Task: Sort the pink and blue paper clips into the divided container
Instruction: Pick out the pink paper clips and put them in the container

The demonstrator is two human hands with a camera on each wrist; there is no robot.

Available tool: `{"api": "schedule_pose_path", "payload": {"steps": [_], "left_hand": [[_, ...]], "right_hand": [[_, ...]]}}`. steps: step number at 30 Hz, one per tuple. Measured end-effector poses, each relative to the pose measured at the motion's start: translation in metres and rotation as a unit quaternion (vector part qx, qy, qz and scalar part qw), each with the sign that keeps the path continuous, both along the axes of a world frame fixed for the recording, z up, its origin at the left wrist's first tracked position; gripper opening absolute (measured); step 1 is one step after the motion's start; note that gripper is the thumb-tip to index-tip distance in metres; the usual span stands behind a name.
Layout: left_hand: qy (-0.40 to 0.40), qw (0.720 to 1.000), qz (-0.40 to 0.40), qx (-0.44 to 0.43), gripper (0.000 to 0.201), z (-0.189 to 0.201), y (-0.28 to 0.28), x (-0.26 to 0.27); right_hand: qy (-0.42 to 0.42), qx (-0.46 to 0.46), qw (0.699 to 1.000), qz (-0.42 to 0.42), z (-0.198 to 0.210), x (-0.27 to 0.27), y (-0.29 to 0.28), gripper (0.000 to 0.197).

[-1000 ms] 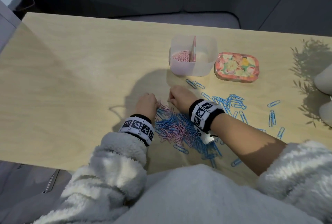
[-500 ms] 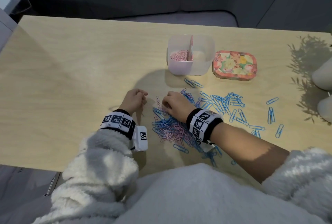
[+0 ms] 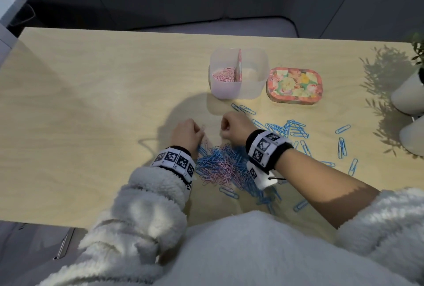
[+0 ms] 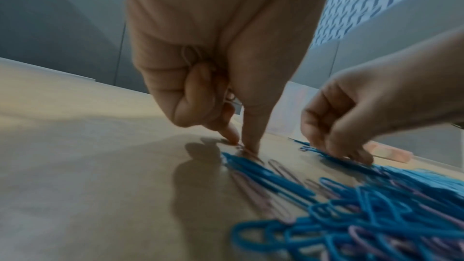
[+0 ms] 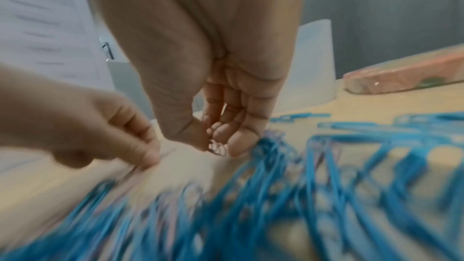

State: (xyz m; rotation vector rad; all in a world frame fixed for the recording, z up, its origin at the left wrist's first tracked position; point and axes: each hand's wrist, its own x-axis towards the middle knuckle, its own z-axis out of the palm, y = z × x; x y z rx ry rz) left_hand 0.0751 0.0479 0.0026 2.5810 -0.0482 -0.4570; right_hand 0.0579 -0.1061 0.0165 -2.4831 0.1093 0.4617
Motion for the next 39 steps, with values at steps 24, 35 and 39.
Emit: {"api": "schedule_pose_path", "payload": {"steps": [24,35,39], "left_hand": [[-0.058,0.997,-0.056,-0.020,0.021,0.089,-0.106,0.109],[-0.192,0.967,-0.168,0.019,0.031,0.071,-0.101,0.092],[-0.257,0.945,-0.199,-0.030,0.021,0.059,-0.082,0.049]], "right_hand": [[-0.181,0.183,0.937,-0.236,0.053,0.020,-0.063,0.027],[0.010,-0.011,0.993,-0.114,0.001,-0.020,-0.045,0.018],[-0.001,-0.042,0.994,-0.099,-0.010,-0.026,-0.038,0.018]]}}
